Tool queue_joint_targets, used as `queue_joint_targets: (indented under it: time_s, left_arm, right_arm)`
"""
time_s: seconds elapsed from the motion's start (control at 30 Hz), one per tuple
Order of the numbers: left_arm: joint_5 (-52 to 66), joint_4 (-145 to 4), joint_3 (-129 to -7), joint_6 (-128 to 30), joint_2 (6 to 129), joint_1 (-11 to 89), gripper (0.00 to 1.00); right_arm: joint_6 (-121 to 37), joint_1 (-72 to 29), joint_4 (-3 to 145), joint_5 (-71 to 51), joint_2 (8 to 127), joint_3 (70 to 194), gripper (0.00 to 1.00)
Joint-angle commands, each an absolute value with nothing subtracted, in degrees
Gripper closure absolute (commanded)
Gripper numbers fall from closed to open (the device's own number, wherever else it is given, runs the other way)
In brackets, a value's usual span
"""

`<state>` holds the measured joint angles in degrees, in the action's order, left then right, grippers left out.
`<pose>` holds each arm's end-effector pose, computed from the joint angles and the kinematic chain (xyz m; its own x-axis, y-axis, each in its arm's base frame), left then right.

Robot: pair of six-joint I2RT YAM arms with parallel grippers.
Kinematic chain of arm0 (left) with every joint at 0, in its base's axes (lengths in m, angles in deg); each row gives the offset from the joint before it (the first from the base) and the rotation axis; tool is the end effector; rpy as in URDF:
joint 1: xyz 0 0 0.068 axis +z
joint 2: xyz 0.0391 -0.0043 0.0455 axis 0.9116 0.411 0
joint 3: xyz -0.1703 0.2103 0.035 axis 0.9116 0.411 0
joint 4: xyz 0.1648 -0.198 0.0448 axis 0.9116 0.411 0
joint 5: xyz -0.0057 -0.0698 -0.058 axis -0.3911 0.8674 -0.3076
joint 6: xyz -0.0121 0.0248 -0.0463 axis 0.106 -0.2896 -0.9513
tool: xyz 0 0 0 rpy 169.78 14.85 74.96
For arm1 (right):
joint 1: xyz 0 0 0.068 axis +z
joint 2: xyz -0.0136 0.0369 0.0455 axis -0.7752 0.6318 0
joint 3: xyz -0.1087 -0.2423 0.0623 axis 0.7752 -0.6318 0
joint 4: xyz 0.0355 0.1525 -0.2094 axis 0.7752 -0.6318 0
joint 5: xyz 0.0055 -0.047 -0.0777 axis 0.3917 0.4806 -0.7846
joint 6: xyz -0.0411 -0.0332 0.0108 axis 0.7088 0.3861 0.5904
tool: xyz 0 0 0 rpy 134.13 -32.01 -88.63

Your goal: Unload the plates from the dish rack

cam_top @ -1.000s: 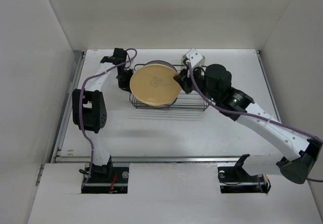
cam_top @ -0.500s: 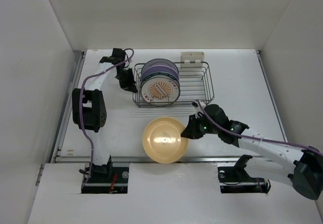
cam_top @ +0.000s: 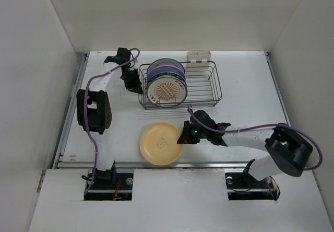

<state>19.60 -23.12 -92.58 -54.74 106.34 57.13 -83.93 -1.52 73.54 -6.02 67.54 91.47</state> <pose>0.4214 -0.0766 0.2439 -0.9284 -0.1354 -0.3459 0.0317 0.8990 -0.4369 0.1713 0.2102 0.1641 -0.9288 0.0455 -0.3678 -0.2135 0.7455 0.6314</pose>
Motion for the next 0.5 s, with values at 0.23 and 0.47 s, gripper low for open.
queue_joint_targets:
  time_s: [0.23, 0.47]
  left_arm:
    - [18.31, -23.11, -104.90, -50.78, 110.33, 57.82, 1.00]
    - [18.84, -23.11, -104.90, -48.94, 110.33, 57.82, 1.00]
  right_arm:
    - [-87.32, 1.29, 74.71, -16.72, 67.04, 97.26, 0.36]
    - [-80.38, 5.60, 58.22, -26.39, 63.09, 105.52, 0.24]
